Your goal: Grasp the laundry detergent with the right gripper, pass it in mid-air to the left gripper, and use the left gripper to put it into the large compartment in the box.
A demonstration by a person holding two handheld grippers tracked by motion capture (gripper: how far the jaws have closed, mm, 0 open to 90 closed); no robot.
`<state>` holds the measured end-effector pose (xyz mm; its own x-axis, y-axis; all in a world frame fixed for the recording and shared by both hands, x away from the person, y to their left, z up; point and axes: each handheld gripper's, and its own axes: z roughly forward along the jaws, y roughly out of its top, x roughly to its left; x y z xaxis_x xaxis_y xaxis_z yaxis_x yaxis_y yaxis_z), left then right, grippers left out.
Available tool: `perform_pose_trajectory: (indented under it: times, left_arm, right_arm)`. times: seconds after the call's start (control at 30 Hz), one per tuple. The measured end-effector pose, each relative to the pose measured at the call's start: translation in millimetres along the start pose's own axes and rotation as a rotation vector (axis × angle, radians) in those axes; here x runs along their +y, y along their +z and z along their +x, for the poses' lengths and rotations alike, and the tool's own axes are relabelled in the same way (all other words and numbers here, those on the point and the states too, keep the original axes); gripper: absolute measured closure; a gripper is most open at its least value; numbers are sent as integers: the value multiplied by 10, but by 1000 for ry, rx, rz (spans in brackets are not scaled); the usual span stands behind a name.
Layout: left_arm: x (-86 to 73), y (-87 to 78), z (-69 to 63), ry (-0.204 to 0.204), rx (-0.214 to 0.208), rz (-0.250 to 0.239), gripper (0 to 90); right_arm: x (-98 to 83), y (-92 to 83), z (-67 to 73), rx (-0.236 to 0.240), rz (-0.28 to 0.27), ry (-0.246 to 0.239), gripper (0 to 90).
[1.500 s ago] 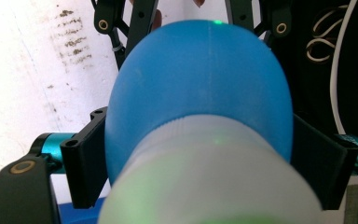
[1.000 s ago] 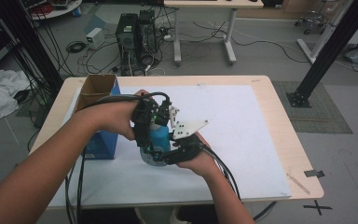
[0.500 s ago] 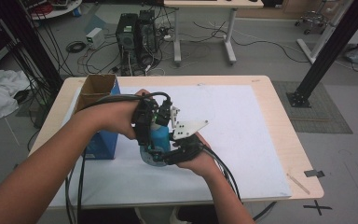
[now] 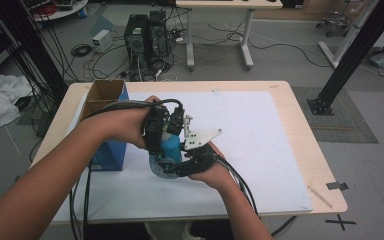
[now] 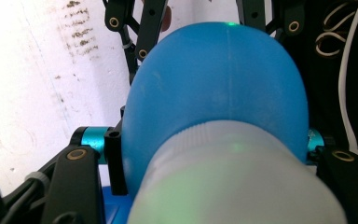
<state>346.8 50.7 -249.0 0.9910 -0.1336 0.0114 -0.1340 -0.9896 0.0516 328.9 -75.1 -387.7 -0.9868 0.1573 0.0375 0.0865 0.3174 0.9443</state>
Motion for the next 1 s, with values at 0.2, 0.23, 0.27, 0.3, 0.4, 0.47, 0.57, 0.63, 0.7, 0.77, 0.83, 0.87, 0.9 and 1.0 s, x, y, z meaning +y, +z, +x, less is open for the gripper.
perform_pose_trajectory:
  times: [0.2, 0.23, 0.27, 0.3, 0.4, 0.47, 0.57, 0.63, 0.7, 0.77, 0.83, 0.87, 0.9, 1.0]
  left_arm:
    - [33, -38, -31, 2, 2, 9, 395]
    - [40, -45, -37, 5, 6, 11, 396]
    - [45, -52, -41, 5, 8, 12, 397]
    - [50, -57, -43, 7, 11, 11, 398]
    - [56, -65, -41, 4, 16, 7, 398]
    - [57, -67, -35, -3, 15, 7, 399]
    - [52, -72, -26, -8, 11, 2, 398]
    - [45, -69, -12, -16, 6, 0, 398]
    - [45, -60, -4, -24, 10, 7, 398]
    - [48, -49, 3, -25, 10, 15, 398]
    - [46, -45, 7, -30, 9, 17, 398]
    - [44, -47, 10, -28, 8, 18, 398]
    - [42, -51, 11, -26, 7, 15, 398]
    - [32, -67, 11, -35, 4, 11, 398]
  right_arm:
    - [12, -15, 13, 9, -13, -3, 462]
    - [15, -19, 14, 9, -15, -6, 460]
    - [19, -23, 19, 4, -17, -7, 458]
    - [21, -30, 17, 5, -18, -9, 456]
    - [24, -46, 12, 0, -22, 0, 449]
    - [27, -50, 8, 2, -25, 9, 444]
    - [28, -48, 3, 1, -28, 22, 437]
    - [31, -48, 3, 0, -27, 30, 430]
    - [33, -47, 1, -7, -31, 48, 404]
    - [39, -58, -6, -19, -39, 59, 370]
    - [38, -70, -14, -14, -42, 68, 351]
    - [38, -72, -11, -17, -32, 64, 342]
    - [36, -69, -5, -21, -26, 62, 326]
    - [29, -74, 4, -20, -12, 52, 310]
